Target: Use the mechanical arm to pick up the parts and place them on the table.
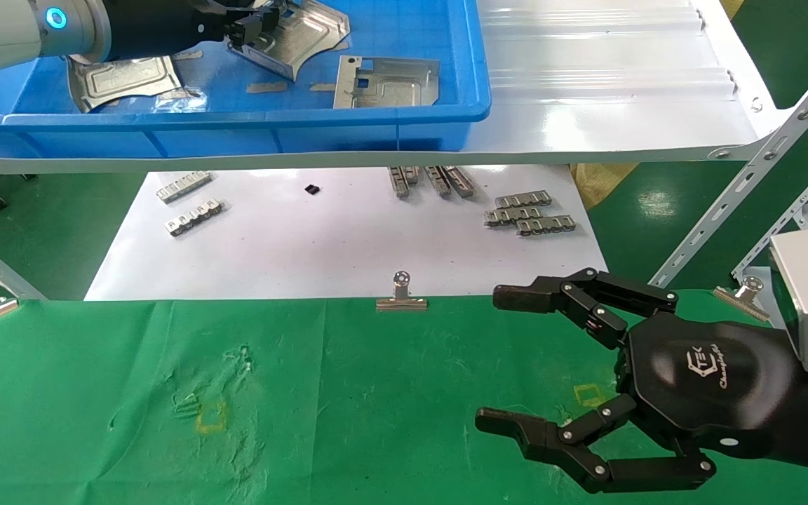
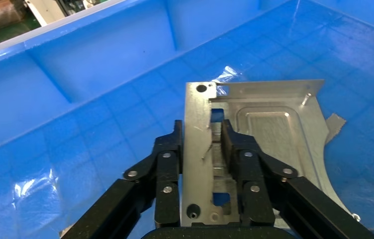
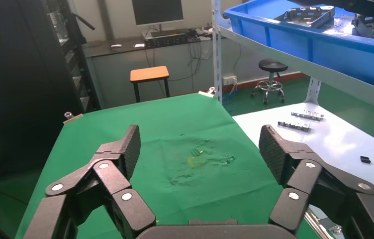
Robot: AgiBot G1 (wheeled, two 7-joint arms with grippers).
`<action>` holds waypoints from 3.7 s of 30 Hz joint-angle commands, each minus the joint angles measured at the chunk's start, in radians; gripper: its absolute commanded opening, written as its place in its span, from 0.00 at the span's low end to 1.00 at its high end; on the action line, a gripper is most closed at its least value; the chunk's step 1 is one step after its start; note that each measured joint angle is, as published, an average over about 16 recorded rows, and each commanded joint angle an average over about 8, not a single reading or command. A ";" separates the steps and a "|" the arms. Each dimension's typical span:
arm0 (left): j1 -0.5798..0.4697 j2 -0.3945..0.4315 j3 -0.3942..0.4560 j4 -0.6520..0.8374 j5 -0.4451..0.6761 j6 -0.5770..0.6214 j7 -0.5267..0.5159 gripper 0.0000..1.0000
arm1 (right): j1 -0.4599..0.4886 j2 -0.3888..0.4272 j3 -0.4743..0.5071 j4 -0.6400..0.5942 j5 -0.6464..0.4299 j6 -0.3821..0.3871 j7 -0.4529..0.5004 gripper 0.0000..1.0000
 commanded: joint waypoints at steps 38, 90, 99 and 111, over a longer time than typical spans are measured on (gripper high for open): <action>0.250 -0.471 0.001 -0.558 -0.415 0.815 0.279 0.00 | 0.000 0.000 0.000 0.000 0.000 0.000 0.000 1.00; 0.423 -0.451 0.321 -0.184 -0.307 0.779 0.947 1.00 | 0.000 0.000 0.000 0.000 0.000 0.000 0.000 1.00; 0.458 -0.471 0.299 -0.180 -0.422 0.808 0.716 1.00 | 0.000 0.000 0.000 0.000 0.000 0.000 0.000 1.00; 0.486 -0.483 0.290 -0.204 -0.461 0.810 0.666 1.00 | 0.000 0.000 0.000 0.000 0.000 0.000 0.000 1.00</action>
